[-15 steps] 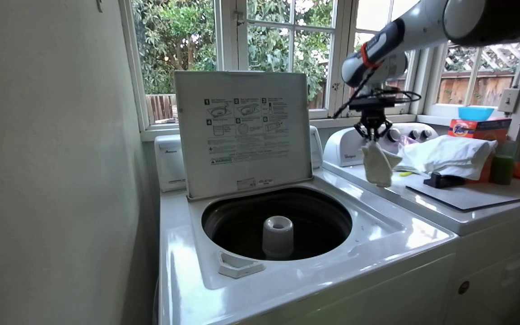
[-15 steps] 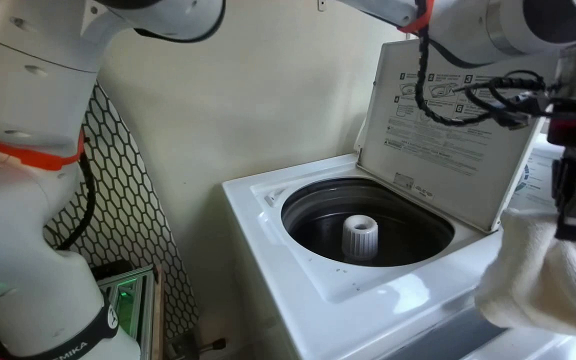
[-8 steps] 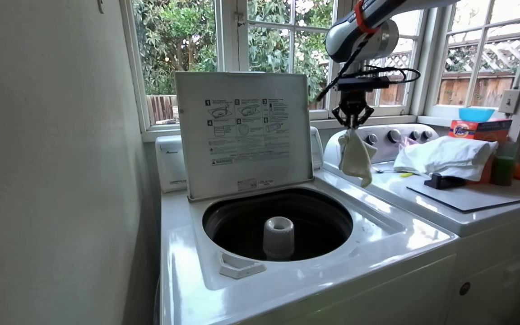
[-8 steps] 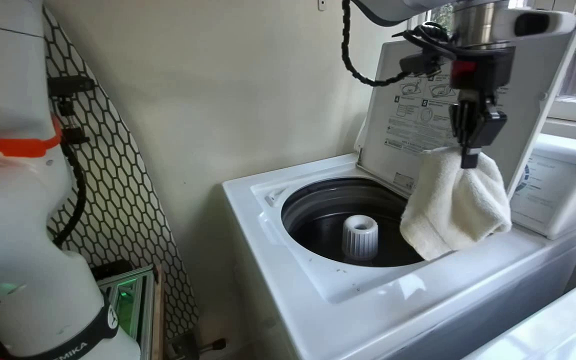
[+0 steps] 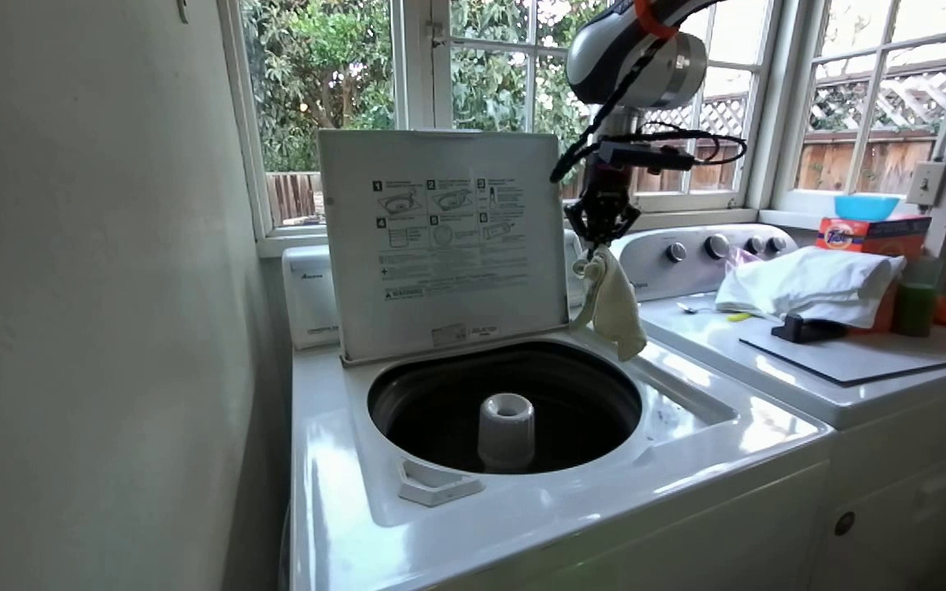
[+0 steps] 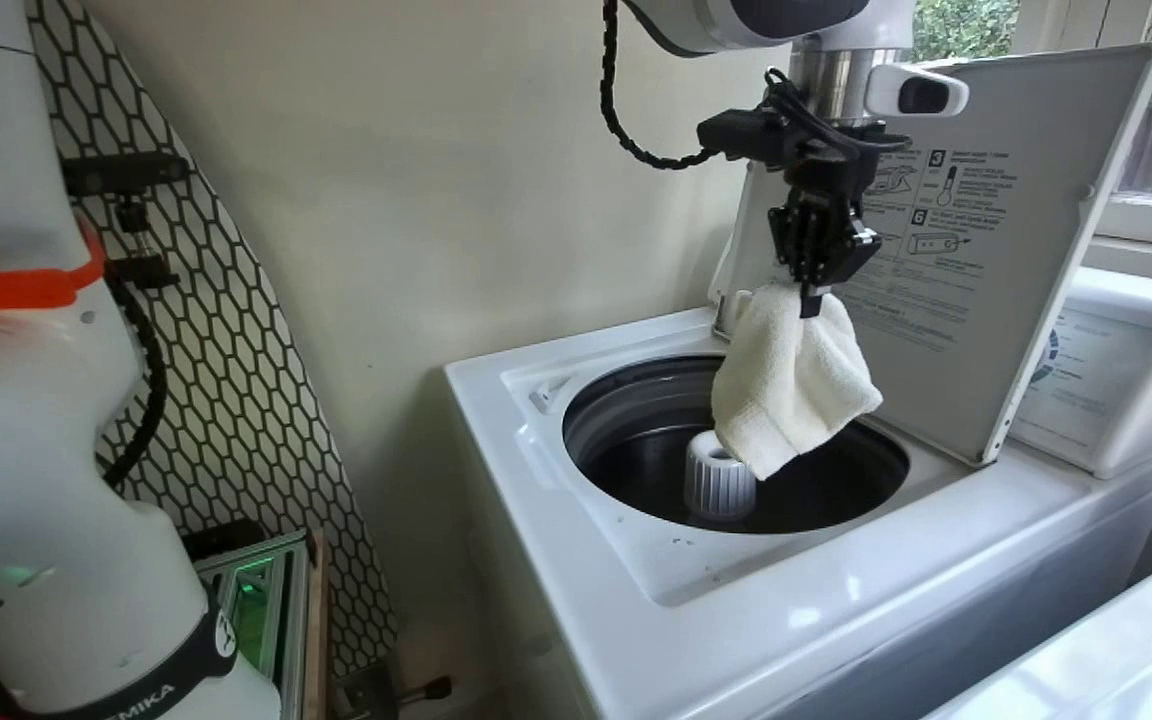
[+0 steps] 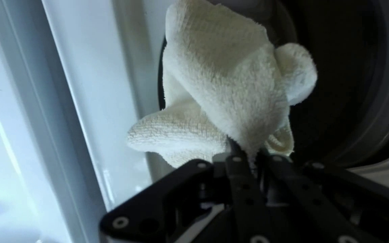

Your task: Put the small white towel and the big white cloth into the washing machine

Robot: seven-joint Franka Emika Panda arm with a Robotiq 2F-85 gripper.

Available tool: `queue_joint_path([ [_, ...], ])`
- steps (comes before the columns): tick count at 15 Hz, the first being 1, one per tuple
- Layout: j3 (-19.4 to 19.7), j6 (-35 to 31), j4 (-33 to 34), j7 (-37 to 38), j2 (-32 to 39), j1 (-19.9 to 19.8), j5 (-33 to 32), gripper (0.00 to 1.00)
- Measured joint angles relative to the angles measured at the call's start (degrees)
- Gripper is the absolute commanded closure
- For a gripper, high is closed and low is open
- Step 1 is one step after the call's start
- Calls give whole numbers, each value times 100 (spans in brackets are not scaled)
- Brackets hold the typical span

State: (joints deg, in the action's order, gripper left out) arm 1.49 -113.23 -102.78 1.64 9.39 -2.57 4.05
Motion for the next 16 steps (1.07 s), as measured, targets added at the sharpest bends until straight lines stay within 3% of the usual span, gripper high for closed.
queue_joint_path([
  [1,-67,-107,-64,-249,9,20,37,92],
  [13,-185,-404,-147,-645,104,94,43,92],
  [14,-185,-404,-147,-646,104,94,43,98],
  [16,-185,-404,-144,-646,105,94,40,98],
])
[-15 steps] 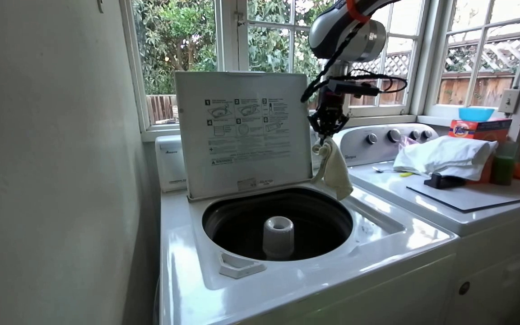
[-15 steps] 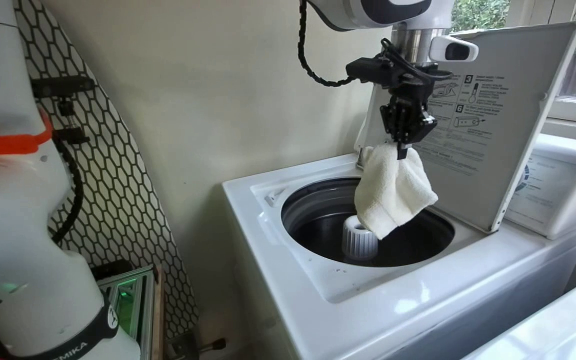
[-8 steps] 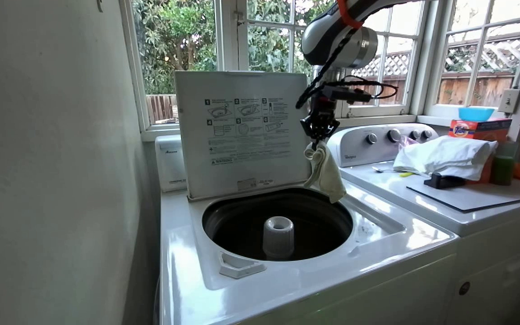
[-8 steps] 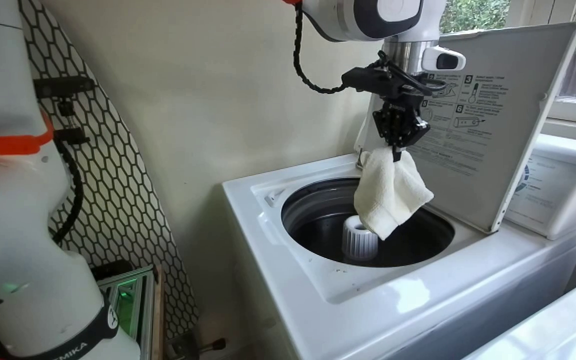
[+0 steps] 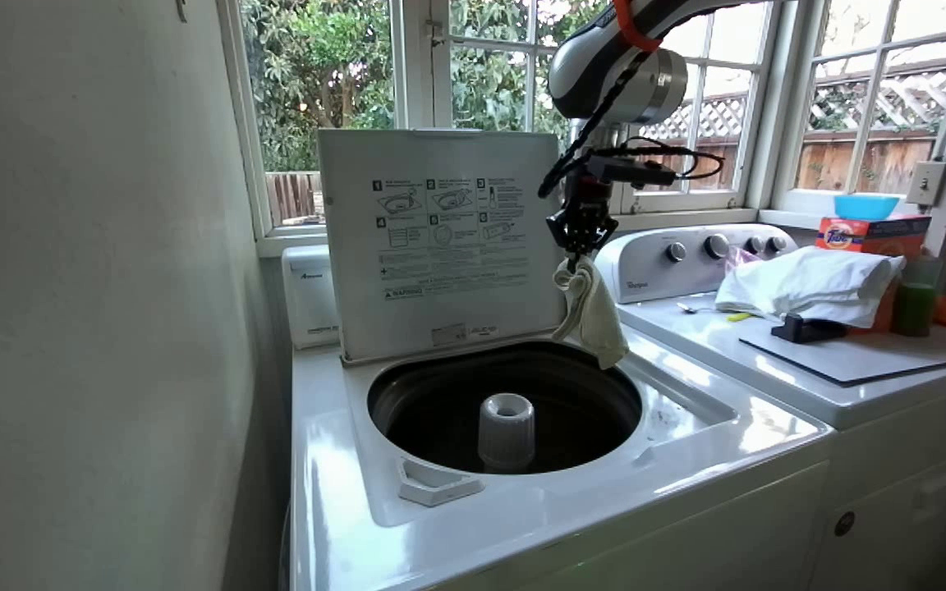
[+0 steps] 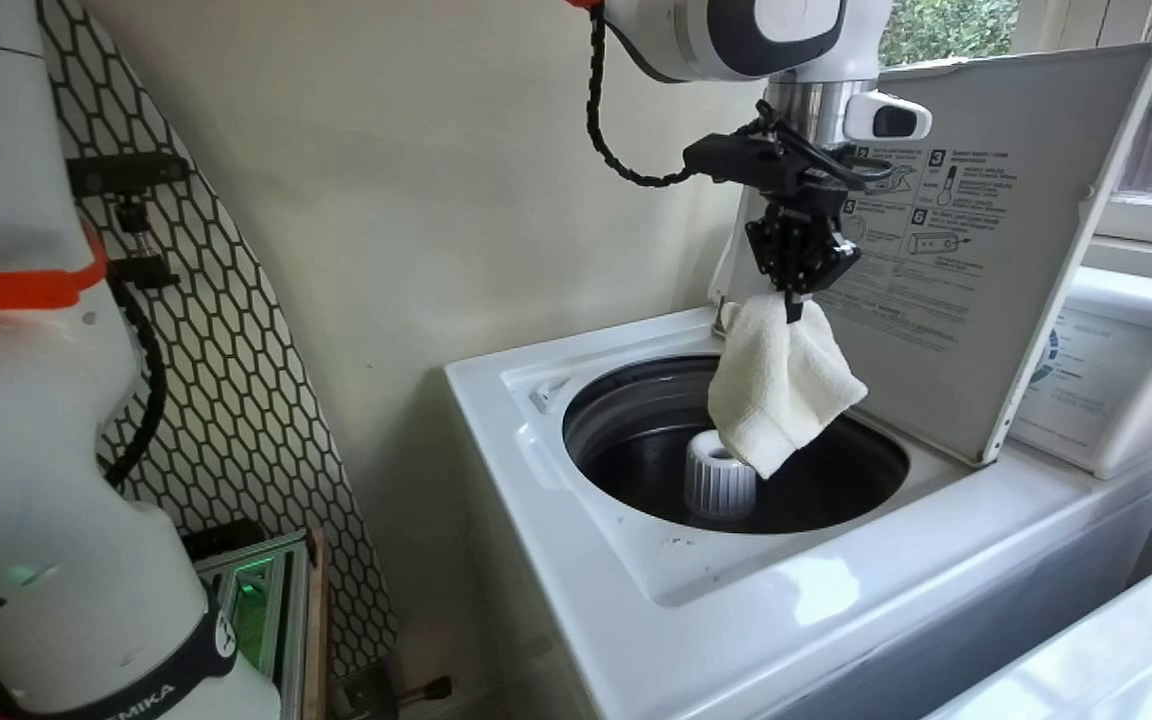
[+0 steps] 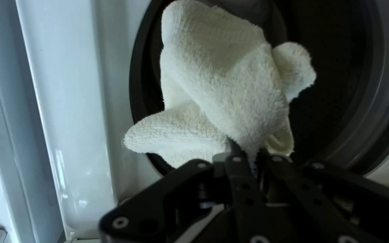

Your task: Put the small white towel and the big white cloth into the washing machine

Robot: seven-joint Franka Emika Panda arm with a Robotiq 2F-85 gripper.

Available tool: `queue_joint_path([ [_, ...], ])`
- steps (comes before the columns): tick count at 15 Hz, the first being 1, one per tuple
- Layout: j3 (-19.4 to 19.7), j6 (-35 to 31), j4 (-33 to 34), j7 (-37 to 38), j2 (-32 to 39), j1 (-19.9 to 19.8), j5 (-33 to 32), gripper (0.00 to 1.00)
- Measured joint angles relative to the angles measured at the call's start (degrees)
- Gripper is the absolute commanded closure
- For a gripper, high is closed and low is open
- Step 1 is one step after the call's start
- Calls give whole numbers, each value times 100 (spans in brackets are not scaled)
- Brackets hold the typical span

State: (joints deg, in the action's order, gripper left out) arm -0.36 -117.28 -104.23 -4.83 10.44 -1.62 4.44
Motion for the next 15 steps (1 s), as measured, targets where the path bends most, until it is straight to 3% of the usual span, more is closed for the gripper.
queue_joint_path([
  [2,-9,-62,11,-25,0,0,29,98],
  [3,-20,-98,20,-98,1,2,94,67],
  [5,-59,-118,39,-188,12,5,149,59],
  [12,2,-261,49,111,31,17,45,6],
  [15,229,-477,112,832,37,-20,-146,0],
])
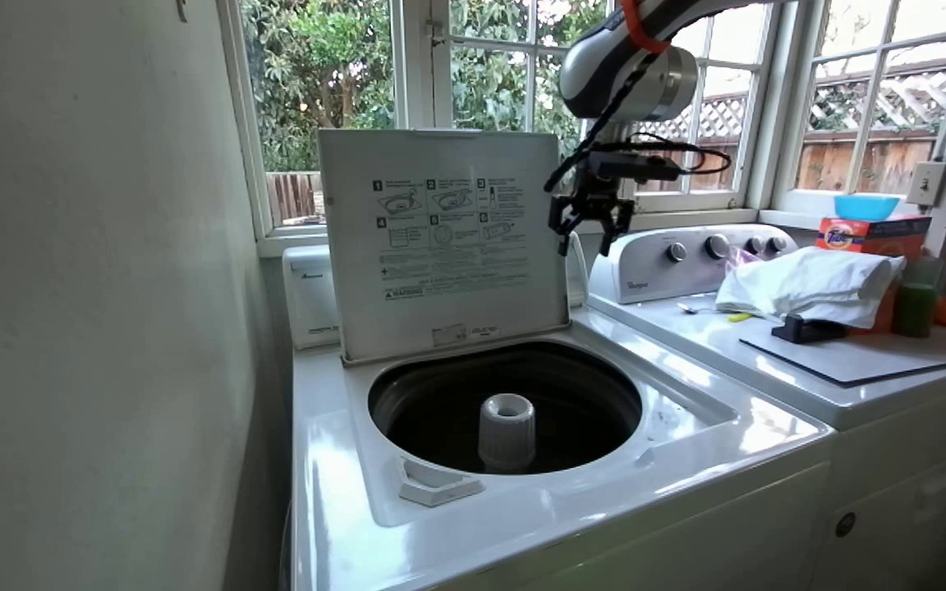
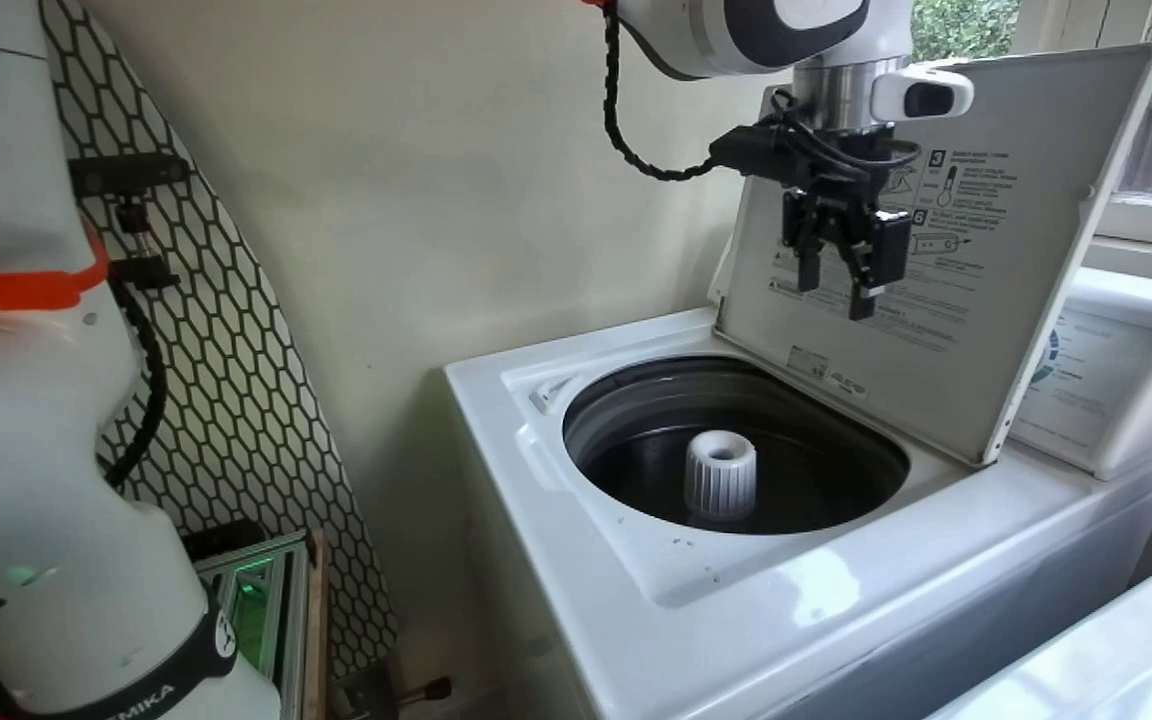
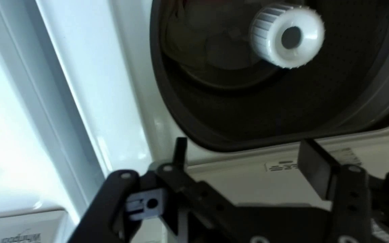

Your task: Put the small white towel and the big white cloth into the washing machine

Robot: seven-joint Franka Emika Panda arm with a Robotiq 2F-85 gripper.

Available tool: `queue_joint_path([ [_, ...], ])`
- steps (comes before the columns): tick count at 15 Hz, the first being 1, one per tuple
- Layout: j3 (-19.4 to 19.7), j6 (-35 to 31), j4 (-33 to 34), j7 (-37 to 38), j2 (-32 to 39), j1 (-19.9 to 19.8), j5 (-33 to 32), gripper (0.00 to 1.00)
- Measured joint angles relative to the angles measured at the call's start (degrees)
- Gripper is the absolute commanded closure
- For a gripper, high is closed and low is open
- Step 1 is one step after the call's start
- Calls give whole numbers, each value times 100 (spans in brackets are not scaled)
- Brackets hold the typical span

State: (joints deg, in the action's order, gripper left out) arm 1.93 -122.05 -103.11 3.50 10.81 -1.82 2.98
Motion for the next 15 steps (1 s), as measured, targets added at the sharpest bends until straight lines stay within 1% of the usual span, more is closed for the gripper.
queue_joint_path([
  [2,221,0,142,324,59,-122,-15,0],
  [6,663,0,585,790,429,-534,3,0],
  [10,1015,0,1094,1403,1054,-897,28,0],
  [15,1353,-63,1812,2530,1898,-1122,35,0],
])
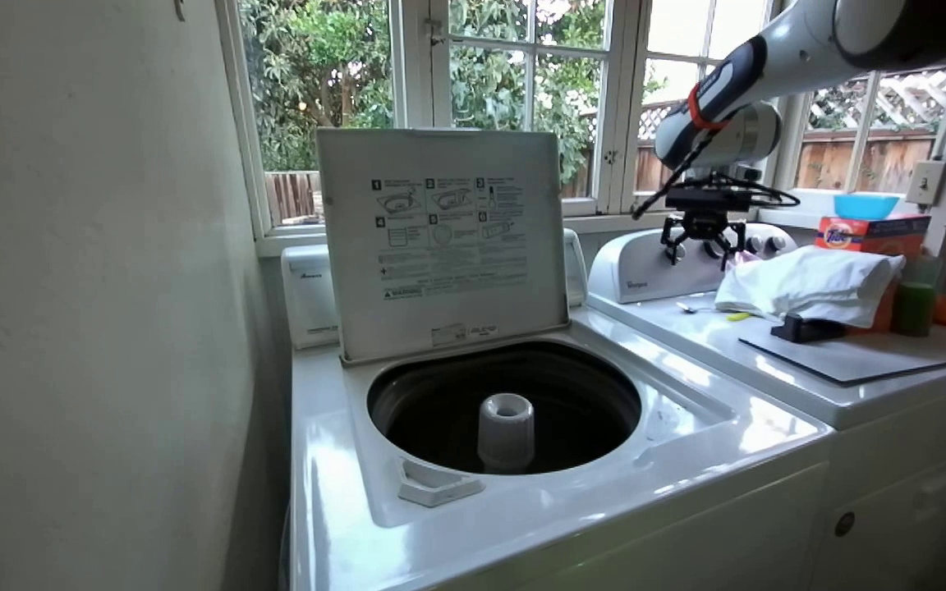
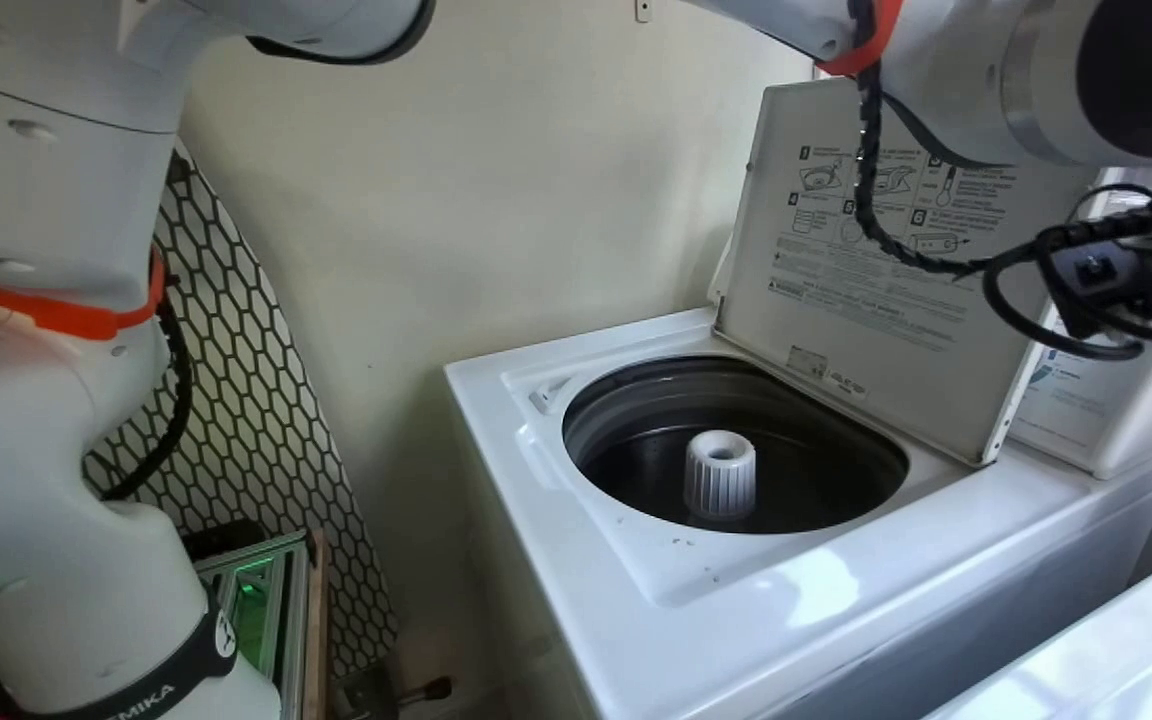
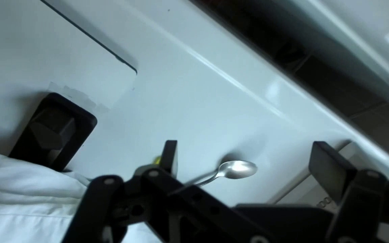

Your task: Put the small white towel and the big white cloth into the washing machine

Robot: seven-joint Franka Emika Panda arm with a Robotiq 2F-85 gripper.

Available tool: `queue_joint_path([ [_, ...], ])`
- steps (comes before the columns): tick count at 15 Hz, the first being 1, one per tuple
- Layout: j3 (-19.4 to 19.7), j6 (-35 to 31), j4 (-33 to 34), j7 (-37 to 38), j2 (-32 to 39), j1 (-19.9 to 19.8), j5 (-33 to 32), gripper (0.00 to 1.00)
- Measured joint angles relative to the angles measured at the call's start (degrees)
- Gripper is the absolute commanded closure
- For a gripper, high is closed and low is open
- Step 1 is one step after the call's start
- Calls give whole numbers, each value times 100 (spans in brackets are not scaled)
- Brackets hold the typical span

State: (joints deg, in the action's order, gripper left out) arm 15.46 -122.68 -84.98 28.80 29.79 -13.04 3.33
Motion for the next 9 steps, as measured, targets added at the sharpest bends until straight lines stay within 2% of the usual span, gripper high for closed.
queue_joint_path([
  [5,436,-95,673,1160,683,-115,-42,0],
  [9,420,-95,721,1163,728,-154,-48,0],
])
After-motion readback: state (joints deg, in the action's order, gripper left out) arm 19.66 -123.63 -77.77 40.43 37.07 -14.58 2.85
